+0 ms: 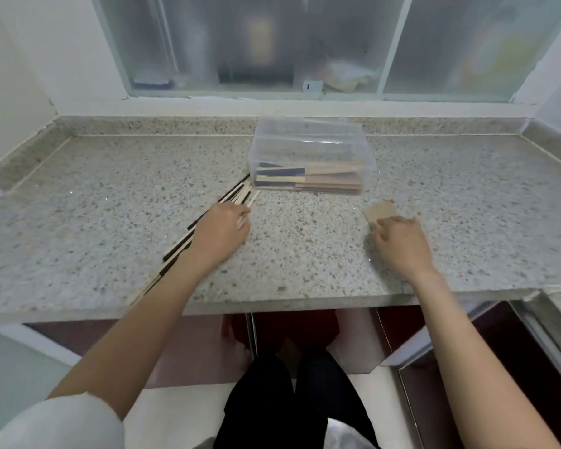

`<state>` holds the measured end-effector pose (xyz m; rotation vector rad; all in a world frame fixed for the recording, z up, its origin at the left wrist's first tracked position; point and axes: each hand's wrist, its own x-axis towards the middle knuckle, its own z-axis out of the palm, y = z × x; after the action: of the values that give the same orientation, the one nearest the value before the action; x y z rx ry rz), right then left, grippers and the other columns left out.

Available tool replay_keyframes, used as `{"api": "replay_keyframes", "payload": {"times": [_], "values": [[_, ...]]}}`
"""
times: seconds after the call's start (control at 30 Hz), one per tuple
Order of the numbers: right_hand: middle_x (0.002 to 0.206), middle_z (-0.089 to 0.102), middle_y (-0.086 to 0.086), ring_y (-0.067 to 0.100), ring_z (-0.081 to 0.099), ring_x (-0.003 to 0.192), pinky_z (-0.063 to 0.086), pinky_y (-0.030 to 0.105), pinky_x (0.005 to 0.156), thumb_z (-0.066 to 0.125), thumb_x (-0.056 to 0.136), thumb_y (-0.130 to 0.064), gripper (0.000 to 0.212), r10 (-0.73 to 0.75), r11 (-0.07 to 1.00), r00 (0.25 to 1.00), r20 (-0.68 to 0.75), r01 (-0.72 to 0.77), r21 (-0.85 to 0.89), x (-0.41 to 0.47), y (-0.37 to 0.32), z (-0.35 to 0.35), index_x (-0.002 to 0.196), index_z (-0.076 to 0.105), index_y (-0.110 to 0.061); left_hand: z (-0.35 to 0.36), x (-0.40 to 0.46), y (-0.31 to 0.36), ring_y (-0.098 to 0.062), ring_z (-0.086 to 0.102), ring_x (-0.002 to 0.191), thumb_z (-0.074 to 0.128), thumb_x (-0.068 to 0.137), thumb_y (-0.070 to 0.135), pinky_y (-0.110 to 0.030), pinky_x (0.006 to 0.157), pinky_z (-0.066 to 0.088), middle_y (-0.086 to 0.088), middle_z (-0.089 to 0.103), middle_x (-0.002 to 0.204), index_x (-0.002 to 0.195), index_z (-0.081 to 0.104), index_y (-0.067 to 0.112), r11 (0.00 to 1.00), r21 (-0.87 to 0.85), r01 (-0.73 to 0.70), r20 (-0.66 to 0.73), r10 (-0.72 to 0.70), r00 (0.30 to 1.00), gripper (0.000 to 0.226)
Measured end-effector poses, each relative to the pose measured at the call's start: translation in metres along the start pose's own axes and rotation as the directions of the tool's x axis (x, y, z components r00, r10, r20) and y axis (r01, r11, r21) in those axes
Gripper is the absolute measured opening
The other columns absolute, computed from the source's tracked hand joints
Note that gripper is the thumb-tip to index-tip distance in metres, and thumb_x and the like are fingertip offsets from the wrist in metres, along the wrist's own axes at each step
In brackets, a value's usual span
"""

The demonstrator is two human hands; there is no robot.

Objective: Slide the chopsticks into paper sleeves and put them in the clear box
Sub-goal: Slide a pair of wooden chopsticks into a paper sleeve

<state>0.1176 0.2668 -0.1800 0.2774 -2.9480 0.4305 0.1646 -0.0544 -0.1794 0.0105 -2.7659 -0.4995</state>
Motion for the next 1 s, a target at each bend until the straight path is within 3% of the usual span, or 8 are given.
{"api": "replay_keyframes", "payload": {"times": [0.1,0.23,0.33,0.5,0.67,0.77,0.9,1.0], "values": [[0.107,0.069,0.008,0.03,0.052,0.107,0.032,0.035,0.094,0.041,0.096,-0.03,0.035,-0.014,0.99,1.0,0.018,0.016,-0.138,-0.016,-0.001,0.014,0.102,0.07,-0.013,0.004,-0.025,-0.001,-0.028,0.049,0.114,0.049,0.094,0.028,-0.035,0.093,0.04,-0.008,0.061,0.123,0.123,0.06,0.011,0.994,0.105,-0.008,0.106,-0.004,0.994,0.035],[0.109,0.069,0.007,0.026,0.054,0.109,0.036,0.031,0.093,0.053,0.094,-0.026,0.025,-0.099,0.991,0.994,-0.049,0.094,-0.096,-0.037,-0.023,0.008,0.107,0.07,-0.013,0.001,-0.04,0.002,-0.026,0.051,0.112,0.048,0.094,0.021,-0.035,0.094,0.042,-0.006,0.062,0.122,0.122,0.061,0.012,0.998,0.058,-0.004,0.106,-0.003,0.994,0.031],[0.115,0.061,0.01,0.029,0.057,0.103,0.046,0.035,0.083,0.061,0.09,-0.028,0.029,-0.03,0.999,1.0,0.003,0.03,0.02,-0.04,-0.034,0.003,0.113,0.063,-0.011,-0.003,-0.04,0.003,-0.026,0.054,0.111,0.056,0.091,0.017,-0.034,0.095,0.042,-0.011,0.06,0.122,0.123,0.059,0.009,0.999,-0.017,0.032,0.103,-0.031,0.994,0.032],[0.103,0.066,0.013,0.029,0.062,0.091,0.047,0.033,0.066,0.061,0.09,-0.025,0.028,0.081,0.997,0.993,0.087,-0.082,0.003,-0.037,-0.043,-0.009,0.11,0.058,-0.005,-0.011,-0.04,0.005,-0.027,0.057,0.098,0.061,0.09,0.024,-0.033,0.08,0.043,-0.014,0.062,0.108,0.119,0.057,0.005,0.991,0.012,0.136,0.141,-0.136,0.981,0.035],[0.085,0.065,0.009,0.024,0.056,0.071,0.036,0.028,0.05,0.055,0.091,-0.019,0.017,0.041,0.99,0.994,0.097,-0.027,-0.137,-0.032,-0.052,-0.013,0.092,0.064,-0.005,-0.016,-0.037,0.01,-0.023,0.059,0.097,0.063,0.088,0.017,-0.033,0.086,0.047,-0.008,0.065,0.106,0.119,0.059,0.006,0.981,-0.021,0.194,0.184,-0.187,0.965,0.033],[0.083,0.067,0.009,0.023,0.054,0.067,0.029,0.026,0.046,0.049,0.093,-0.011,0.017,-0.01,0.978,0.999,-0.037,0.002,-0.208,-0.034,-0.054,-0.011,0.094,0.065,-0.006,-0.018,-0.04,0.012,-0.02,0.06,0.096,0.065,0.085,0.014,-0.029,0.085,0.047,-0.006,0.066,0.104,0.119,0.06,0.006,0.978,-0.021,0.209,0.206,-0.2,0.958,0.035],[0.078,0.069,0.006,0.018,0.051,0.063,0.031,0.027,0.05,0.052,0.091,-0.01,0.018,0.005,0.993,0.954,-0.3,0.031,0.114,-0.045,-0.053,-0.008,0.097,0.068,-0.01,-0.017,-0.047,0.015,-0.014,0.061,0.093,0.064,0.082,0.012,-0.027,0.081,0.048,0.003,0.067,0.102,0.116,0.062,0.015,0.972,-0.042,0.23,0.199,-0.218,0.956,0.035],[0.078,0.066,-0.004,0.012,0.059,0.07,0.049,0.027,0.063,0.061,0.087,-0.013,0.014,0.266,0.766,0.948,-0.172,-0.1,0.635,-0.055,-0.053,-0.005,0.097,0.069,-0.011,-0.017,-0.049,0.019,-0.008,0.058,0.089,0.062,0.084,0.015,-0.025,0.075,0.047,0.009,0.066,0.101,0.112,0.064,0.02,0.973,-0.028,0.228,0.215,-0.217,0.952,0.029]]}}
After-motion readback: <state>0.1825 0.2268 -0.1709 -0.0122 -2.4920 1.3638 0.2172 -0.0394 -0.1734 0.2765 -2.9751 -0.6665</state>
